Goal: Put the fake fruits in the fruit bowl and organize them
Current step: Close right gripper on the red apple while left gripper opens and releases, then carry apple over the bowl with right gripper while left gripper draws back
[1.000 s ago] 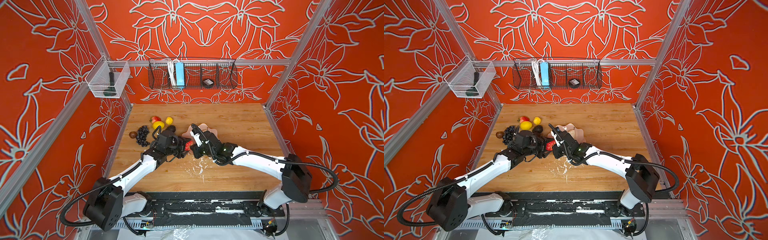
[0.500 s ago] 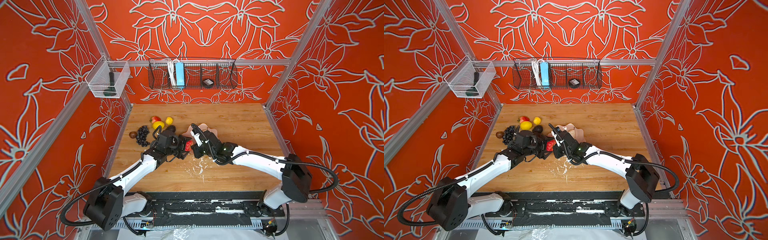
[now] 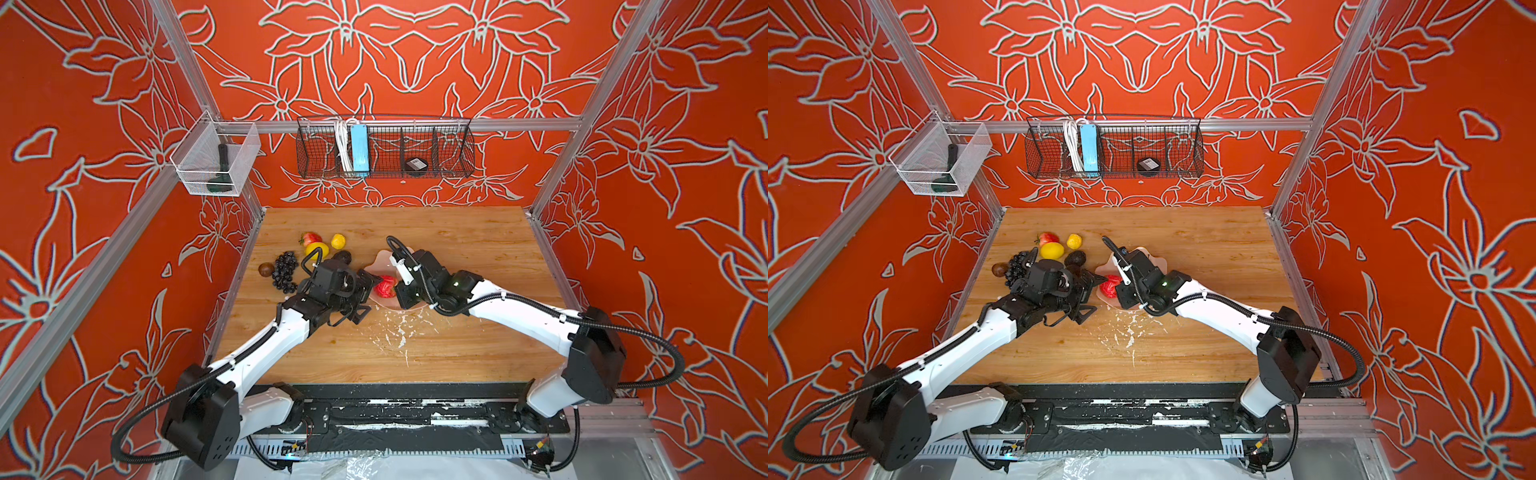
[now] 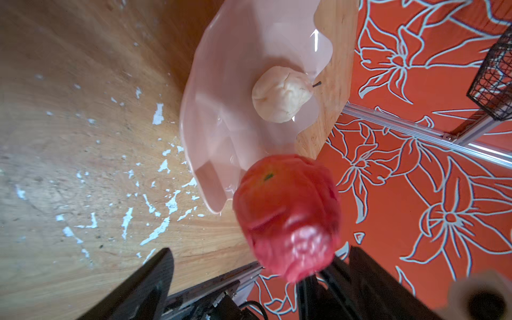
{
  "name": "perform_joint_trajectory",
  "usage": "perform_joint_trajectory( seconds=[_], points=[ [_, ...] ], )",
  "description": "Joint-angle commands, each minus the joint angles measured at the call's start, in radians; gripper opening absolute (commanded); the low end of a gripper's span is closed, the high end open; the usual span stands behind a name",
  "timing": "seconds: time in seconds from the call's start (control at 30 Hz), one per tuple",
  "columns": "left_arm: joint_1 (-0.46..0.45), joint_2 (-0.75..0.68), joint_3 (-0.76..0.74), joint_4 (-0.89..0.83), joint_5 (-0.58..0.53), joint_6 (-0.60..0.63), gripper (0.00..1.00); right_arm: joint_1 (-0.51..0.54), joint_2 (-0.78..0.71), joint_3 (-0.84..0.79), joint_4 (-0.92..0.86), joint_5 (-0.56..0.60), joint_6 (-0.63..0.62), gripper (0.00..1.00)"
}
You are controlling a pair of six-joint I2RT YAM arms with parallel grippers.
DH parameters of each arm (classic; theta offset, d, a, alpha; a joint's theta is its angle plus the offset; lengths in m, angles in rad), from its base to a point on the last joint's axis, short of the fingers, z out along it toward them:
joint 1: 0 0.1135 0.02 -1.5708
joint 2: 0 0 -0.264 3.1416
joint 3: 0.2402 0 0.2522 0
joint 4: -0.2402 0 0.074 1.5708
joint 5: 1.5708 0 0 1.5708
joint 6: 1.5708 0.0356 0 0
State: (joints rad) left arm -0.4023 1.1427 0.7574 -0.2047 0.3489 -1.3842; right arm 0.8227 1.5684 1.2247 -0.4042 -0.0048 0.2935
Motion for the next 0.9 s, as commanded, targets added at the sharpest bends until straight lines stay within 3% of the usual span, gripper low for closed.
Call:
perform_joint_trajectory(
  seconds=[0.0, 0.27, 0.5, 0.87],
  points=[
    [0.027, -0.089, 0.012, -0.13, -0.101, 0.111, 0.98, -0.036, -0.022, 0.035, -0.12, 0.004, -0.026, 0.0],
    [0.18, -0.279, -0.036, -0.262, -0.173, 0.245, 0.98, -0.051, 0.03, 0.139, -0.352, 0.062, -0.061, 0.0],
    [0.184, -0.341, -0.017, -0.366, -0.297, 0.345, 0.98, -0.069, 0.114, 0.223, -0.47, 0.092, -0.097, 0.0],
    [0.188, -0.36, -0.065, -0.372, -0.309, 0.373, 0.98, -0.094, 0.267, 0.383, -0.572, 0.142, -0.134, 0.0]
  ],
)
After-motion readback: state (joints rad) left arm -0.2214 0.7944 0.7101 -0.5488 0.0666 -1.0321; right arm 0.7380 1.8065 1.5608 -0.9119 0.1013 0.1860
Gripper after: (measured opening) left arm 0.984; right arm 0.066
